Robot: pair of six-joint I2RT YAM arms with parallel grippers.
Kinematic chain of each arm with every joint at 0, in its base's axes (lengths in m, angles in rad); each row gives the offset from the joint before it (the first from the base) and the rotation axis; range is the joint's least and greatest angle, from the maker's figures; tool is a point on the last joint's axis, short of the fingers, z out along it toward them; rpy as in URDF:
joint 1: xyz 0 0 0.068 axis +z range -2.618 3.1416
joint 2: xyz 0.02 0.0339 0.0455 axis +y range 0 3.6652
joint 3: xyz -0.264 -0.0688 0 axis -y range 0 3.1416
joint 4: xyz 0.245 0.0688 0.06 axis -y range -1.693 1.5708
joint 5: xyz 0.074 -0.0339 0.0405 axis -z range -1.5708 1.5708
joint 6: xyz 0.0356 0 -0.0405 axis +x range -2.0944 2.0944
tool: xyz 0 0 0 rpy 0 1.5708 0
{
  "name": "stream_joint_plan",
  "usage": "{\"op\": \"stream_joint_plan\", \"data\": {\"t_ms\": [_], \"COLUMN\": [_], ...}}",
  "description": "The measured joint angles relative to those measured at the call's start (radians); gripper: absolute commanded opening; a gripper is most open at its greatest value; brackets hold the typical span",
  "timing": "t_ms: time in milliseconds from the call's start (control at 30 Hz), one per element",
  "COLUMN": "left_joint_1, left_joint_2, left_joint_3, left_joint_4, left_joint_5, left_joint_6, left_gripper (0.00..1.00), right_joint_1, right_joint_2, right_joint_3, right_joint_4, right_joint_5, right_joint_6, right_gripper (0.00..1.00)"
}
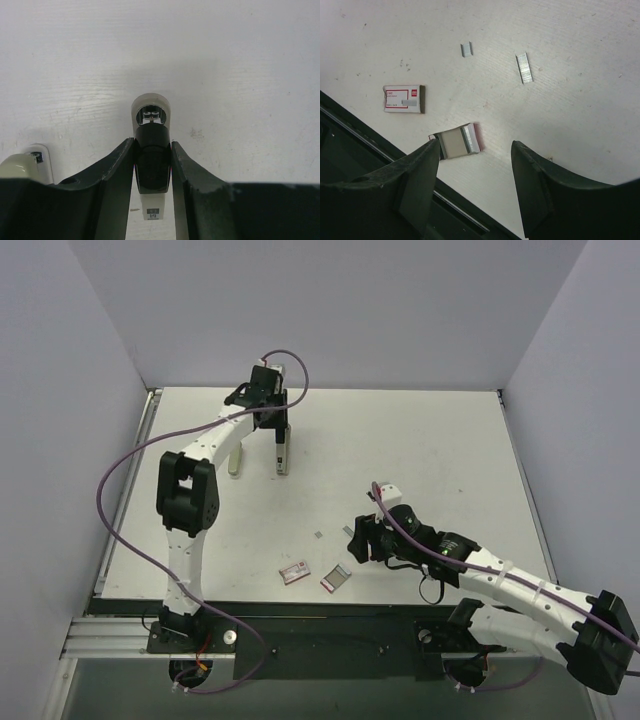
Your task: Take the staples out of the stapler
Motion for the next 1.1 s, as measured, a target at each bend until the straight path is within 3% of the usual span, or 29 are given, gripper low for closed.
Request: {"op": "stream_joint_plan", "data": {"t_ms": [167, 467, 533, 633, 700, 933, 1100], "left_joint_1": [0.001, 0.001, 0.001, 0.001, 0.001, 0.000, -0.016], "left_joint_2": [0.051, 0.105, 0.109, 0.109, 0.108, 0.053, -0.139], "left_joint_3": [0.044, 0.047, 0.047, 0.049, 0.052, 0.045, -0.069], "left_joint_4": [-0.019, -0.043, -0.050, -0.053, -0.053, -0.059, -0.051], "left_joint_5": [-0.018, -0.023, -0.023, -0.023, -0.023, -0.023, -0.014], "left_joint_6": [0.007, 0.014, 0.016, 0.022, 0.031, 0.035, 0.034], "left_gripper": [0.23, 0.37, 0.48, 0.74, 0.81, 0.85, 0.85], "right_joint_1": [0.001, 0.007, 0.007, 0.007, 0.007, 0.007, 0.005], "right_joint_2": [0.008, 0.030, 0.040, 0.058, 0.069, 0.108, 0.175], "right_joint_3": [0.000, 0.000, 0.001, 0.012, 0.028, 0.103, 0.168], "right_joint_4": [0.000, 0.000, 0.000, -0.009, -0.018, -0.046, -0.086], "right_joint_5": [0.000, 0.000, 0.000, 0.000, 0.000, 0.001, 0.026], "right_joint_6": [0.000, 0.000, -0.001, -0.005, -0.012, -0.045, -0.083], "right_gripper": [0.56, 0.59, 0.59, 0.61, 0.62, 0.65, 0.65]}}
